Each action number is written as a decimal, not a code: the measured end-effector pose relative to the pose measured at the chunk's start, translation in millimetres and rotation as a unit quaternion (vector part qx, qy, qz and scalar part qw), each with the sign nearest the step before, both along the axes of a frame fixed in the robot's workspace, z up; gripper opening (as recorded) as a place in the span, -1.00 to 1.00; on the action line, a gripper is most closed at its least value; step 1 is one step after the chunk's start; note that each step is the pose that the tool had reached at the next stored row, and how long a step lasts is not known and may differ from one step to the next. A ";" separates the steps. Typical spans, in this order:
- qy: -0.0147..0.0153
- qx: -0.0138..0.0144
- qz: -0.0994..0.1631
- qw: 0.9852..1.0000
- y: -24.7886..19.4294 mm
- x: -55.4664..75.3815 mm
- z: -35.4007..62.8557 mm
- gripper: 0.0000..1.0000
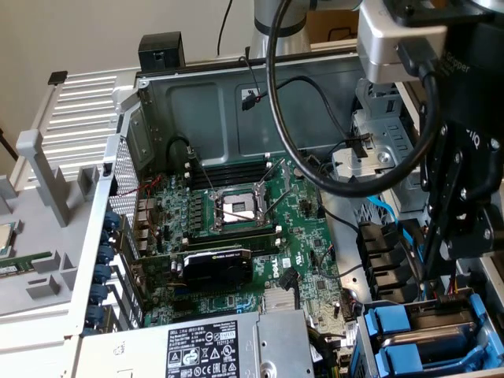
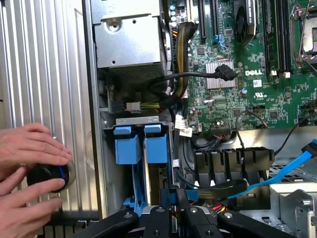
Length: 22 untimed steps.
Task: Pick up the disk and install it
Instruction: 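Insert the first disk wire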
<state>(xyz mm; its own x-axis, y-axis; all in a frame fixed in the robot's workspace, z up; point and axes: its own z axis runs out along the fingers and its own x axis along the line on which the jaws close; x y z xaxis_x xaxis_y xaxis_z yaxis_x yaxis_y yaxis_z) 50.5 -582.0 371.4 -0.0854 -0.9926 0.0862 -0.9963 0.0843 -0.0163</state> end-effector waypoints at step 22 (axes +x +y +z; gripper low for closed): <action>0.011 0.016 0.000 1.000 -8.7 0.9 -5.8 -0.67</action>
<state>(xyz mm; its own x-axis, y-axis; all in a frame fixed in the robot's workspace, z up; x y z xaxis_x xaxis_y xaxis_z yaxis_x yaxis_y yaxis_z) 51.4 -590.7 365.6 -0.0839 -0.9949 0.0566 -0.9964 0.0846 0.0093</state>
